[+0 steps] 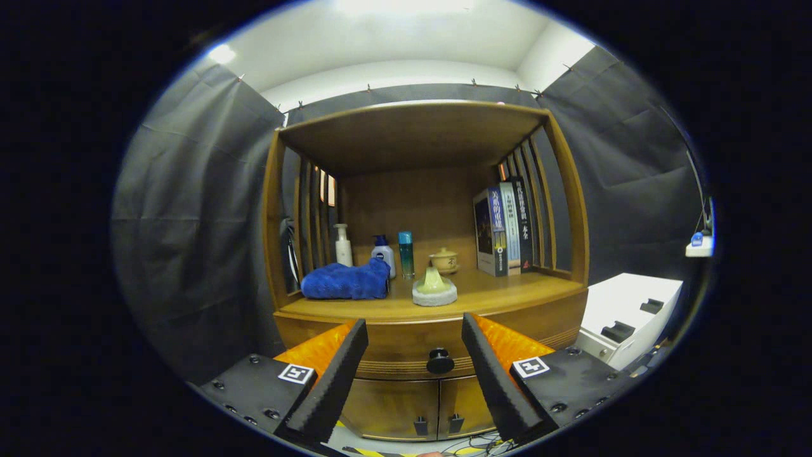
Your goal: Pull open the drawer, take out the items inside it, and place them on the countertop above the cabinet.
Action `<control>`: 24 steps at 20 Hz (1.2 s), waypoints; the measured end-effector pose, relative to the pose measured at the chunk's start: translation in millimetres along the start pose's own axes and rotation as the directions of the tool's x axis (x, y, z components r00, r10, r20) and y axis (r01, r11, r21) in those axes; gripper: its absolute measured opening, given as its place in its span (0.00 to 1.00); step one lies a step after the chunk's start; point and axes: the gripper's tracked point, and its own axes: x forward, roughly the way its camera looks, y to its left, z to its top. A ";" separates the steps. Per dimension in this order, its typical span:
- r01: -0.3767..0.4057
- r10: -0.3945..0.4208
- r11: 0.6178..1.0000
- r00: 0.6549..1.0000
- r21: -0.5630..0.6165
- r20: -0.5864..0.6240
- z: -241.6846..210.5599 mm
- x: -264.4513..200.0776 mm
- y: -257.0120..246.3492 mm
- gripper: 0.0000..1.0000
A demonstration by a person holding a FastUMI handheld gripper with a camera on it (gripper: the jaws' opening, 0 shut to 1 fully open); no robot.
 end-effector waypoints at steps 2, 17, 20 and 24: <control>-0.015 0.015 1.000 1.000 -0.010 0.010 21.9 -25.6 6.8 0.98; 0.000 0.005 0.999 0.997 -0.054 0.083 103.6 -161.9 -14.2 0.98; -0.005 0.010 0.998 0.996 -0.057 0.086 102.7 -165.2 -12.2 0.98; -0.013 0.014 1.000 0.998 -0.021 0.066 95.2 -161.9 -11.9 0.98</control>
